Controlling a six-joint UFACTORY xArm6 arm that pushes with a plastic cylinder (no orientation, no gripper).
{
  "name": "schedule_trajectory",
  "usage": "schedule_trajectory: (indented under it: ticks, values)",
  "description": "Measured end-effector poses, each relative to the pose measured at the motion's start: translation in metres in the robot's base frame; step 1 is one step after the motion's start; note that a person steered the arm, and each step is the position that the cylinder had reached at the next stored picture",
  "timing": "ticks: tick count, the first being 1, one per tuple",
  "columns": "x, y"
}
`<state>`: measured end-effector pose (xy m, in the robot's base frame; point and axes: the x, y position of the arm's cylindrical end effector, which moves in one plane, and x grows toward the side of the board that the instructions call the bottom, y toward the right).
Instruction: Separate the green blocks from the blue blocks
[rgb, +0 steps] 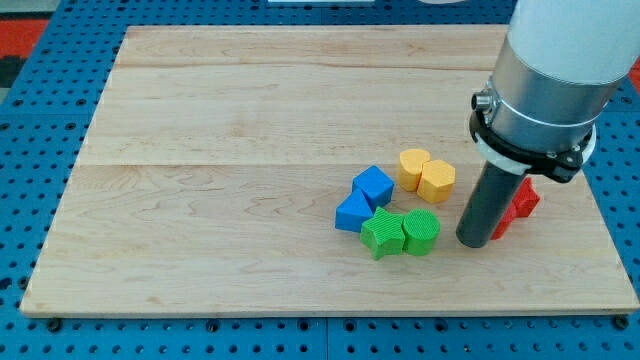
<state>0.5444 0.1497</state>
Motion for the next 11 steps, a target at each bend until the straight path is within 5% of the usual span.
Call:
schedule_trajectory:
  ticks: [6, 8, 11]
  values:
    - [0.041, -0.209]
    - [0.006, -0.153]
    - [0.042, -0.280]
